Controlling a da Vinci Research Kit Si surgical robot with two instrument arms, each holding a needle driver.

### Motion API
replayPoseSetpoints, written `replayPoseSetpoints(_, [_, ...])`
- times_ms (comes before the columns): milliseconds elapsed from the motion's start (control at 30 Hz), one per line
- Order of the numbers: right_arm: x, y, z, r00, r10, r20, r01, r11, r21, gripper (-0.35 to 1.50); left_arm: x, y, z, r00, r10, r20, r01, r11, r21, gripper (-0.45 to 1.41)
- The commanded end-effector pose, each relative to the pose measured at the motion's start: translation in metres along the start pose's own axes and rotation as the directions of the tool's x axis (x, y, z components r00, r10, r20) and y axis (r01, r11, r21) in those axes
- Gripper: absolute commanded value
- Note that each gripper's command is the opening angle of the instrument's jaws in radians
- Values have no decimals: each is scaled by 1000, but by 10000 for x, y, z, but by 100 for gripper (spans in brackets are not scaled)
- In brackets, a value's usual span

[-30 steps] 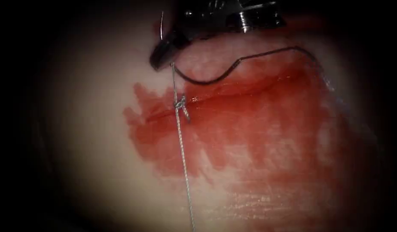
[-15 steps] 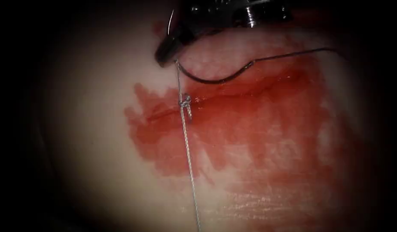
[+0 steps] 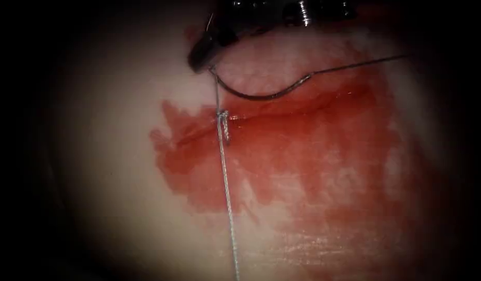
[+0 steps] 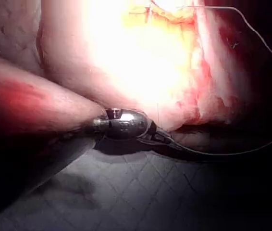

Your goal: Wound Closure

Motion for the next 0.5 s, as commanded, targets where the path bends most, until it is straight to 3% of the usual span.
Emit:
replayPoseSetpoints(33, [2,5,-2,1000,8,-13,-8,1000,-21,-35,-4,-5,2,1000,6,11,-7,1000,9,-35])
replayPoseSetpoints(67, [2,3,-6,1000,12,-12,-13,999,-38,-10,0,-10,-4,1000,13,17,-14,1000,17,-35])
replayPoseSetpoints(100, [0,-3,-20,999,32,11,-31,995,-92,74,7,-19,-19,999,27,37,-28,999,32,-35])
replayPoseSetpoints(133, [0,-3,-20,999,32,11,-31,995,-92,74,7,-19,-19,999,27,37,-28,999,32,-35])
replayPoseSetpoints(200, [-1,-10,-42,998,67,-2,-66,991,-117,98,14,-25,-34,996,46,80,-49,998,40,-35])
replayPoseSetpoints(500, [9,-29,-131,975,196,-107,-215,953,-215,96,36,-46,-70,980,100,175,-110,993,46,-35])
